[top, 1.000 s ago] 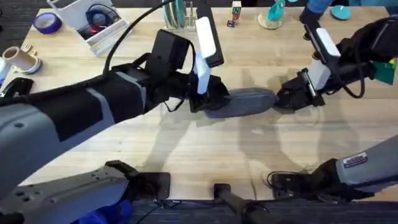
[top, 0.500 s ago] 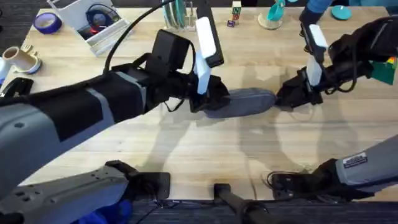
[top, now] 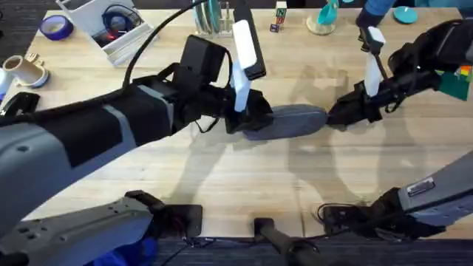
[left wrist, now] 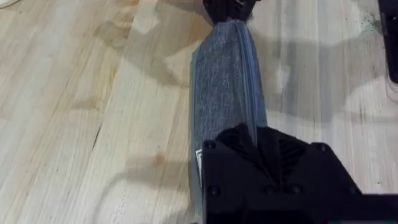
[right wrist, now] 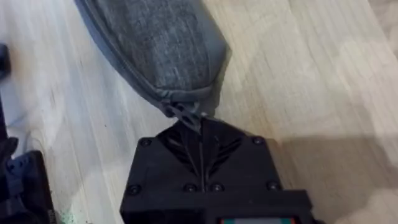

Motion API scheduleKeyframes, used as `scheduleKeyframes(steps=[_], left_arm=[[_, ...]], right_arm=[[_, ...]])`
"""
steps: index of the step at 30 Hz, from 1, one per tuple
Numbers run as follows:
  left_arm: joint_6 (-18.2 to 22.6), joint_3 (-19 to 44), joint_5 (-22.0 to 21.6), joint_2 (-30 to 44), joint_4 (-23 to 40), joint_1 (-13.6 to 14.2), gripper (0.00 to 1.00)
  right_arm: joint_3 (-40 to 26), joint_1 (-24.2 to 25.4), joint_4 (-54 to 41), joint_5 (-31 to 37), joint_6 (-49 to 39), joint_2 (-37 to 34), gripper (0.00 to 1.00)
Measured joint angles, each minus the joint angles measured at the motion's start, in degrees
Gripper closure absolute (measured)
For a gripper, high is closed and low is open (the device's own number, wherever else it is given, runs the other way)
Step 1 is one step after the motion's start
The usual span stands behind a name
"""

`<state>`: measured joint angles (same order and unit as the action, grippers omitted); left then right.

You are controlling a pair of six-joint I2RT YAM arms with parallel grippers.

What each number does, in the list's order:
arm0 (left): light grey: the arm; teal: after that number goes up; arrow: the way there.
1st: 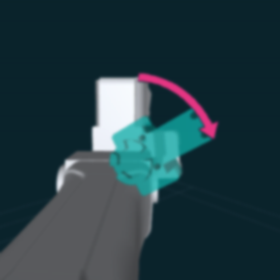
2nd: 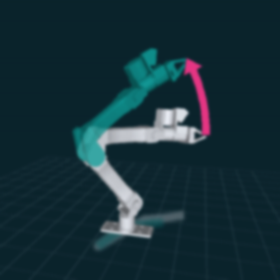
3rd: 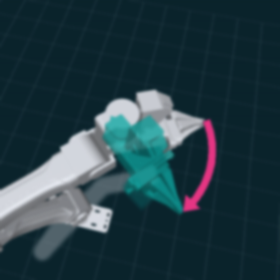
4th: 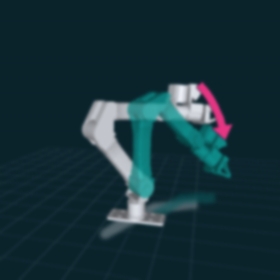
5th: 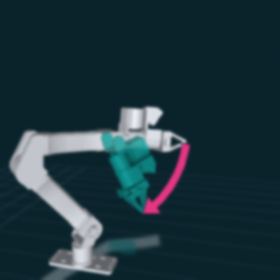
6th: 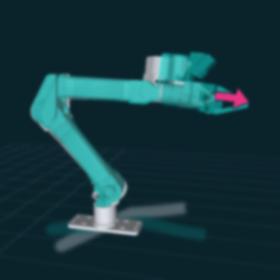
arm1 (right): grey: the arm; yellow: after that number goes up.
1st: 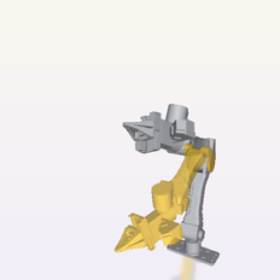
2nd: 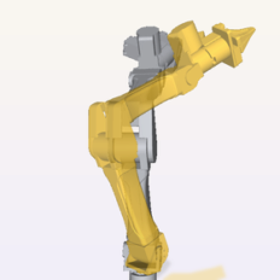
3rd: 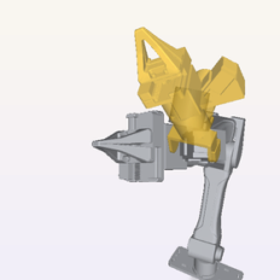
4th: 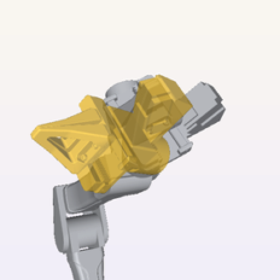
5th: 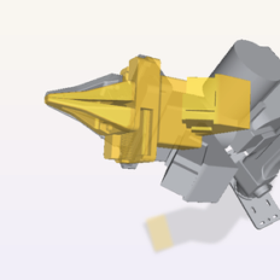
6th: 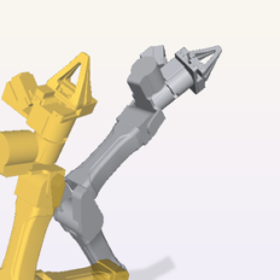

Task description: Unzip the bag, pick up the pens from the table one at a time and place them inside, then zip the bag closed.

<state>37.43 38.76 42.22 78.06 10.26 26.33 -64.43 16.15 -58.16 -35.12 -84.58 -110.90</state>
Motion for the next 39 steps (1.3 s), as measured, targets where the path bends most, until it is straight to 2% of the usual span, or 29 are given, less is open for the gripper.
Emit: scheduleKeyframes(steps=[4,5,11,12,15,16,18,19,21,23,25,31,36,39], left_arm=[[0.0,0.0,0.0,0.0,0.0,0.0,0.960],[0.0,0.0,0.0,0.0,0.0,0.0,0.960],[0.0,0.0,0.0,0.0,0.1,0.0,0.959],[0.0,0.0,0.0,0.0,0.2,0.0,0.960],[0.0,0.1,0.0,0.0,0.8,0.0,0.956],[0.0,0.2,0.0,0.0,1.3,0.0,0.921],[0.0,0.3,0.0,0.0,3.0,-0.1,0.768],[0.1,0.3,0.1,0.0,4.0,-0.2,0.667],[0.1,0.3,0.3,0.0,6.0,-0.2,0.331],[-0.1,0.3,0.4,0.0,7.5,-0.2,0.054],[0.1,0.3,0.4,0.0,8.6,-0.2,0.012],[0.3,0.4,0.2,0.0,10.7,-0.3,0.008],[0.2,0.4,-0.6,0.0,9.3,-0.4,0.008],[-1.2,0.4,-1.5,0.0,8.1,-0.5,0.008]], right_arm=[[0.0,0.1,-0.1,-0.3,0.9,-0.1,0.965],[0.0,0.1,-0.1,-0.3,1.4,-0.1,0.908],[0.6,0.1,-6.3,-0.5,0.6,0.3,0.086],[0.9,0.1,-6.6,-0.3,0.3,0.8,0.033],[1.0,-0.1,-6.6,-0.1,-0.1,1.0,0.011],[1.1,-0.1,-6.6,-0.1,-0.3,1.0,0.011],[1.1,-0.1,-6.6,0.0,-0.6,1.0,0.010],[1.1,-0.1,-6.6,0.1,-0.7,1.0,0.009],[1.1,-0.1,-6.5,0.1,-0.9,1.0,0.009],[1.1,-0.1,-6.5,0.2,-1.0,1.0,0.009],[1.1,-0.1,-6.5,0.1,-0.9,1.0,0.009],[1.1,-0.4,-5.8,-0.8,3.9,1.3,0.009],[-0.2,-1.8,-4.1,-2.9,18.9,1.7,0.009],[-1.9,-2.5,-3.5,-3.8,29.2,1.3,0.009]])
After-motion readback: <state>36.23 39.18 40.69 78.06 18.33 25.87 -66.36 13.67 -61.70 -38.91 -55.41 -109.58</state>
